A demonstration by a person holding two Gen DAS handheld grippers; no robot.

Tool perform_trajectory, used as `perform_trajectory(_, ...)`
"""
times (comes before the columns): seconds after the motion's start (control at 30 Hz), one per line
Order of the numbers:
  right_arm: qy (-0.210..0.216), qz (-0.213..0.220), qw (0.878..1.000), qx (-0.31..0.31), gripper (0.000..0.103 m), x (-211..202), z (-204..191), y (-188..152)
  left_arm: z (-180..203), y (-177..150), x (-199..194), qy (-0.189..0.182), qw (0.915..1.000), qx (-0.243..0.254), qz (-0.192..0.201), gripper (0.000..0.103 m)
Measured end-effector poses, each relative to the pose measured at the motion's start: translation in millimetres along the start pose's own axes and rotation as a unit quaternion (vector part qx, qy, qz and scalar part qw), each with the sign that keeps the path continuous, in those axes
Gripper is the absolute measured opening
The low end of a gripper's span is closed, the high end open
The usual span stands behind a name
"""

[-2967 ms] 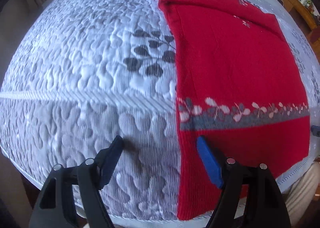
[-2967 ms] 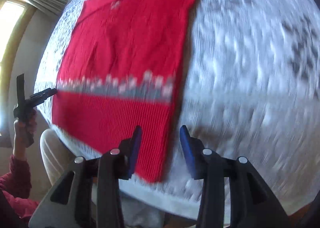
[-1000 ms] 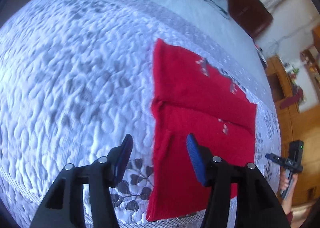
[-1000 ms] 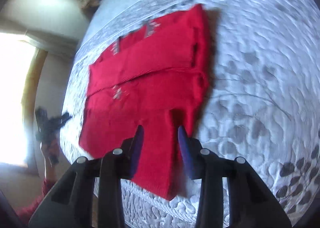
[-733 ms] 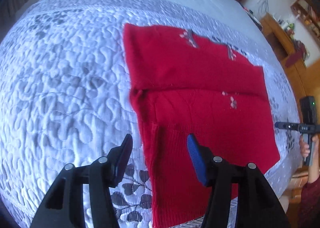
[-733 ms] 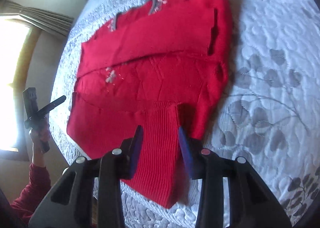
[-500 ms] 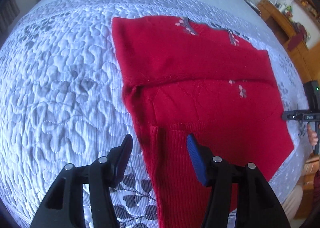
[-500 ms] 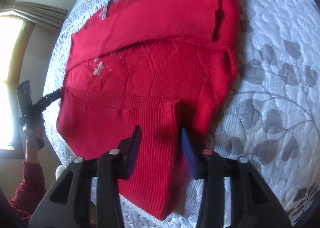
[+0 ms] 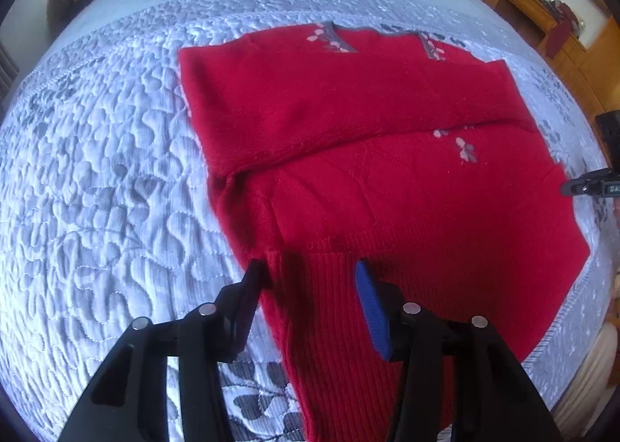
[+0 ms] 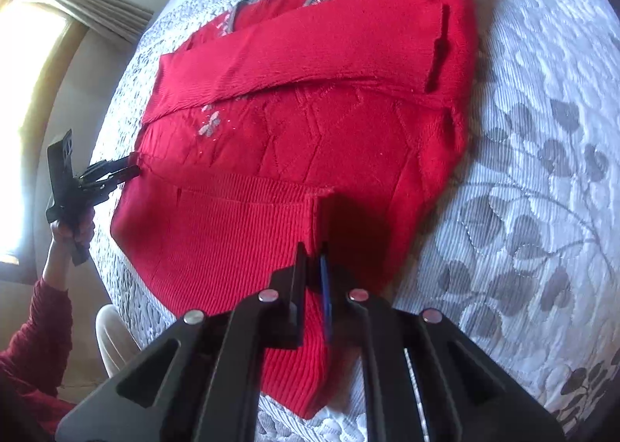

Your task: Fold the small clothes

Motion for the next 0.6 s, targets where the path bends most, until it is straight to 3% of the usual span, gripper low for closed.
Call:
perform_trajectory(0.1, -0.001, -0.005, 1.0, 0.001, 0.015, 6, 0, 1, 11, 3, -3, -0.022, 0.9995, 0.02, 0.008, 0.04)
perform_trajectory(0.2, -0.004, -0.01, 1.0, 0.005, 0.028, 12, 0, 2, 11, 2, 5, -0.007, 0.9996, 0.025, -0.005, 0.034)
perform_trajectory(0.43, 0.002, -0.003, 1.0, 0.006, 0.032, 10, -2, 1, 0, 0, 13, -0.038, 0.9991, -0.004, -0.017, 0.042)
perform_trajectory(0.5, 0.001, -0.003, 1.0, 0.004, 0.032, 9, -2, 0, 4, -2, 12, -0.036, 0.9992, 0.009, -0.015, 0.041)
perform_trajectory(0.53, -0.002, -0.005, 1.0, 0.005, 0.031, 11, -2, 0, 5, -2, 13, -0.03, 0.9993, 0.013, -0.015, 0.039)
perform_trajectory(0.6, -0.015, -0.007, 1.0, 0.002, 0.011, 13, -1, 0, 8, -1, 12, -0.03, 0.9994, 0.015, -0.013, 0.014)
Point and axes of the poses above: each gripper's, at about its wrist camera, not at the fingertips, and x roughly the way its jaws point, z to its right, y to its top, the point moved 6 cm from there along x, roughly the way its jaws point, and after that the axes turned 4 degrees about -z, right-handed, at the moved point
